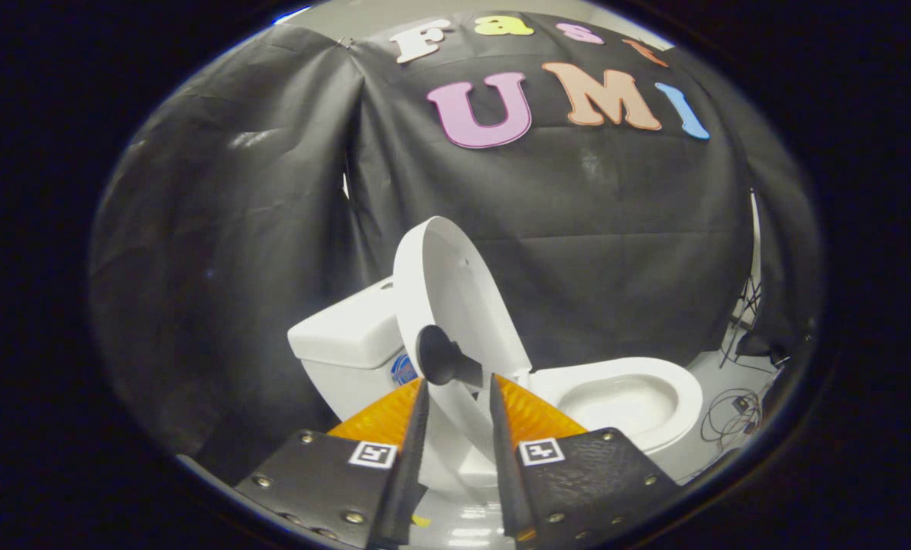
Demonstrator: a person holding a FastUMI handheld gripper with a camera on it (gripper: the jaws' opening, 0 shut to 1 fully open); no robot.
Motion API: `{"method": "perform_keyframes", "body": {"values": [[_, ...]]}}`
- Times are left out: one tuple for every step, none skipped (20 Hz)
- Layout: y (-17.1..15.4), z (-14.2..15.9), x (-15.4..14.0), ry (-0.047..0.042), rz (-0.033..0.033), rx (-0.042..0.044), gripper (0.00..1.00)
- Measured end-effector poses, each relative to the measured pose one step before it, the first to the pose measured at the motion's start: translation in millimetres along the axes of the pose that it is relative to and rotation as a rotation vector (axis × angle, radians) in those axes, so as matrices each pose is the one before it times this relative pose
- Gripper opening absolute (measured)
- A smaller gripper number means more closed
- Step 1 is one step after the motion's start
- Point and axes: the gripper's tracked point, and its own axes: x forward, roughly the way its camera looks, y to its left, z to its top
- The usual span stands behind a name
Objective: Open the toilet lid.
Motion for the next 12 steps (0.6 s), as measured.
{"method": "perform_keyframes", "body": {"values": [[-8.83,1.98,-5.45,-0.00468,-0.02113,-0.00880,0.49],[-8.80,0.30,-3.66,-0.00255,-0.01004,0.00085,0.55],[-10.78,3.09,-4.03,-0.00684,-0.02158,0.00082,0.60],[-11.36,4.28,-5.91,-0.01030,-0.02193,0.00269,0.62],[-9.60,4.37,-3.74,-0.00799,-0.01439,0.00700,0.64],[-9.87,3.23,-1.71,-0.00994,-0.01148,0.00636,0.66],[-10.03,6.12,-1.96,-0.01305,-0.01314,0.00047,0.68],[-8.17,5.53,-2.67,-0.01407,-0.01042,-0.00186,0.71],[-10.72,4.65,-1.35,-0.01042,-0.01991,-0.00573,0.75],[-10.49,1.49,-0.27,-0.00367,-0.01750,-0.00204,0.79],[-7.93,1.89,-0.13,-0.00276,-0.01027,-0.00133,0.82],[-6.99,3.00,1.16,-0.00538,-0.00222,-0.00534,0.85]]}}
